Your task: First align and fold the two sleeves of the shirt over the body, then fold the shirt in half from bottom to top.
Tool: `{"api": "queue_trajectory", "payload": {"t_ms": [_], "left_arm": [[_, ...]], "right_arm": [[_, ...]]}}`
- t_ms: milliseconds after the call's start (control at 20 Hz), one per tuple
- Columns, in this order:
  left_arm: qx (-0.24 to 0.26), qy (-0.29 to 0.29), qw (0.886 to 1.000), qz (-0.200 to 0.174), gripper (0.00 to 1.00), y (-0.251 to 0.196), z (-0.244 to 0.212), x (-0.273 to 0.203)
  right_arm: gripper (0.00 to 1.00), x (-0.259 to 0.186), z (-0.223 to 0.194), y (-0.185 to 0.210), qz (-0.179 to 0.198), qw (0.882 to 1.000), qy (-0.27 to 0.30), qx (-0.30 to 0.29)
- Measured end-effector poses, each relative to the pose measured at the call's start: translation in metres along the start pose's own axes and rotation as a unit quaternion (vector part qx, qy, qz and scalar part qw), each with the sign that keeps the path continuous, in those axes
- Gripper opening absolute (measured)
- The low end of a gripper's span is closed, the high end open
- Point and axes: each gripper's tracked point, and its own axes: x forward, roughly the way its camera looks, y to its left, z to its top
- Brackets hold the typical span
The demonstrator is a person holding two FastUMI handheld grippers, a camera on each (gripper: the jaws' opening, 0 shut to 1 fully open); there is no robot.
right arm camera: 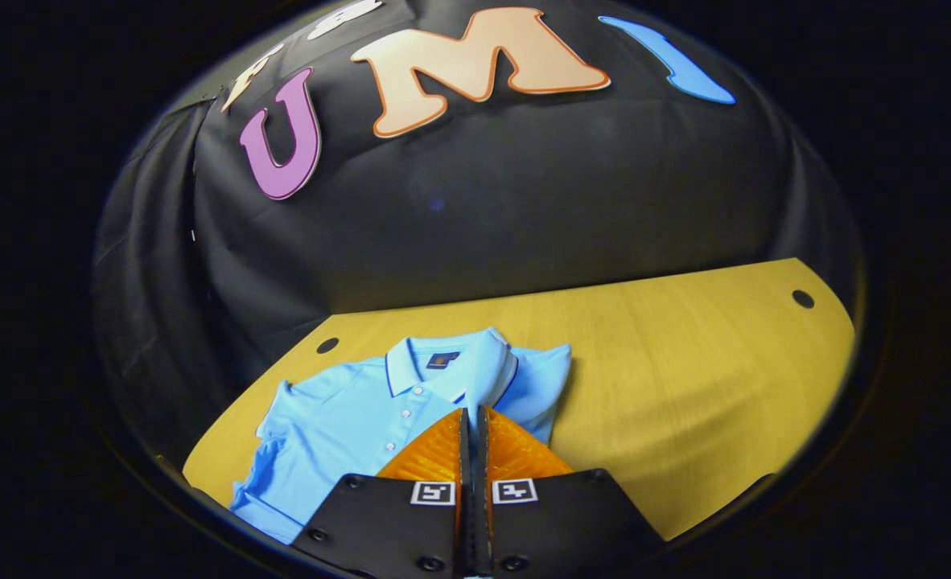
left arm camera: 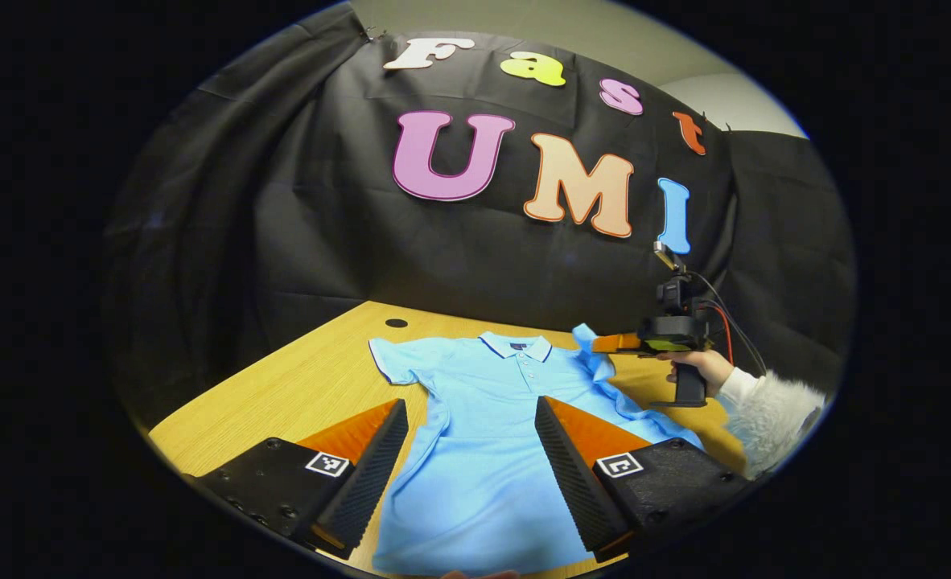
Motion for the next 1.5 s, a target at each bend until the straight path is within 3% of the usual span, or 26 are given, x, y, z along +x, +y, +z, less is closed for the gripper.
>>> {"api": "queue_trajectory", "payload": {"t_ms": [300, 350, 400, 450, 500, 550, 600, 650, 750, 800, 950, 1150, 1200, 1250, 1500], "left_arm": [[-0.008, 0.006, 1.000, -0.004, 0.95, -0.001, -0.004, 0.001], [-0.008, 0.006, 1.000, -0.004, 0.95, -0.001, -0.004, 0.002], [-0.008, 0.005, 1.000, -0.004, 0.95, -0.001, -0.004, 0.002], [-0.008, 0.006, 1.000, -0.004, 0.95, -0.001, -0.005, 0.003], [-0.008, 0.007, 1.000, -0.003, 0.95, 0.000, -0.005, 0.003], [-0.009, 0.008, 1.000, -0.003, 0.95, 0.000, -0.006, 0.004], [-0.009, 0.009, 1.000, -0.003, 0.95, 0.001, -0.006, 0.004], [-0.010, 0.010, 1.000, -0.002, 0.95, 0.003, -0.006, 0.004], [-0.010, 0.011, 1.000, 0.001, 0.95, 0.006, -0.007, 0.006], [-0.008, 0.014, 1.000, 0.005, 0.95, 0.009, -0.008, 0.008], [-0.007, 0.023, 1.000, 0.011, 0.95, 0.016, -0.014, 0.011], [-0.014, 0.035, 0.999, 0.016, 0.95, 0.021, -0.022, 0.015], [-0.016, 0.036, 0.999, 0.015, 0.95, 0.020, -0.023, 0.016], [-0.017, 0.038, 0.999, 0.014, 0.95, 0.020, -0.026, 0.017], [-0.020, 0.040, 0.999, 0.019, 0.95, 0.030, -0.027, 0.025]], "right_arm": [[0.08, 0.019, -0.025, 0.031, 0.027, 0.999, 0.030, 0.015], [0.24, 0.017, -0.025, 0.034, 0.033, 0.999, 0.032, 0.018], [0.27, 0.016, -0.025, 0.038, 0.041, 0.998, 0.032, 0.018], [0.62, 0.014, -0.024, 0.041, 0.047, 0.998, 0.032, 0.017], [0.63, 0.008, -0.024, 0.044, 0.052, 0.998, 0.033, 0.011], [0.82, 0.008, -0.028, 0.045, 0.057, 0.998, 0.035, 0.003], [0.94, -0.003, -0.025, 0.048, 0.058, 0.998, 0.035, -0.007], [0.97, -0.011, -0.022, 0.050, 0.061, 0.998, 0.027, -0.017], [0.93, -0.035, -0.017, 0.056, 0.070, 0.997, 0.012, -0.027], [0.98, -0.049, -0.021, 0.057, 0.074, 0.997, 0.009, -0.030], [0.98, -0.099, -0.029, 0.054, 0.088, 0.995, -0.018, -0.035], [0.97, -0.163, -0.041, 0.027, 0.062, 0.993, -0.077, -0.069], [0.93, -0.176, -0.045, 0.023, 0.058, 0.992, -0.090, -0.073], [0.98, -0.188, -0.047, 0.018, 0.055, 0.991, -0.102, -0.070], [0.97, -0.229, -0.050, 0.010, 0.072, 0.988, -0.133, -0.044]]}}
